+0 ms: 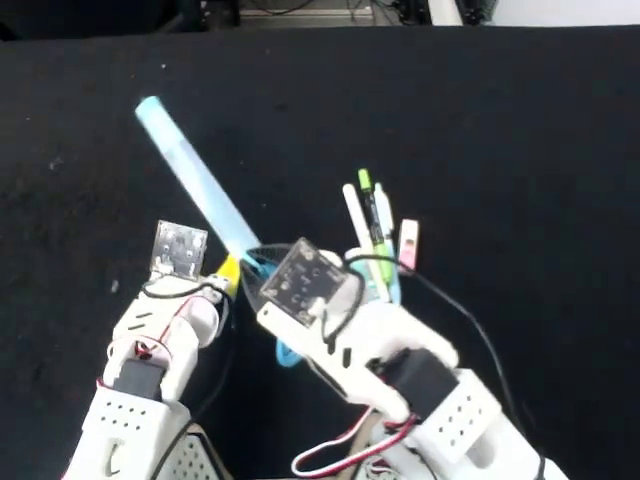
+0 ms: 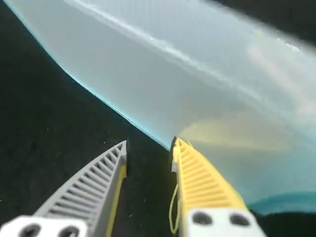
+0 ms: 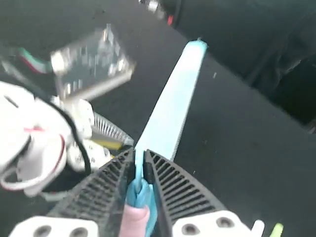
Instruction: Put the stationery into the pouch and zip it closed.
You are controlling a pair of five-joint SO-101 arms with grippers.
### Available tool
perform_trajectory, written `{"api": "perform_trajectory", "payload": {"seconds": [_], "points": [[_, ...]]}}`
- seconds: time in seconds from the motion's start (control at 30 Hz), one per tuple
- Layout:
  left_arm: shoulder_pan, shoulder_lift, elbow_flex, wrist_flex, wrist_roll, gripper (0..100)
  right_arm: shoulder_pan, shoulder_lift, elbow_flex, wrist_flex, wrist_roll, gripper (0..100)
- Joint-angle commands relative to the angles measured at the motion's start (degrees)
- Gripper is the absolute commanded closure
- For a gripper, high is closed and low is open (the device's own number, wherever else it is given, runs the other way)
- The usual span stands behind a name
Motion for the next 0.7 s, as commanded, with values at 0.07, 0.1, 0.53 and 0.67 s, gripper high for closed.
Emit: {"api": "perform_trajectory", "payload": {"seconds": [0.07,0.1,0.53,0.67], "points": [[-5.58,0.35,-1.01,-1.32,-0.53,84,0.53,-1.27,5.58,-2.81,-0.09,98.8],[-6.46,0.35,-1.54,-1.23,-0.35,84,0.53,-1.27,6.64,-2.81,-0.09,98.8],[-12.70,0.26,-8.66,8.09,-0.18,84,0.70,-1.27,16.92,-8.79,-0.09,98.8],[-12.70,0.26,-10.24,10.11,-0.18,84,0.79,-1.27,12.44,-2.73,-0.09,98.8]]}}
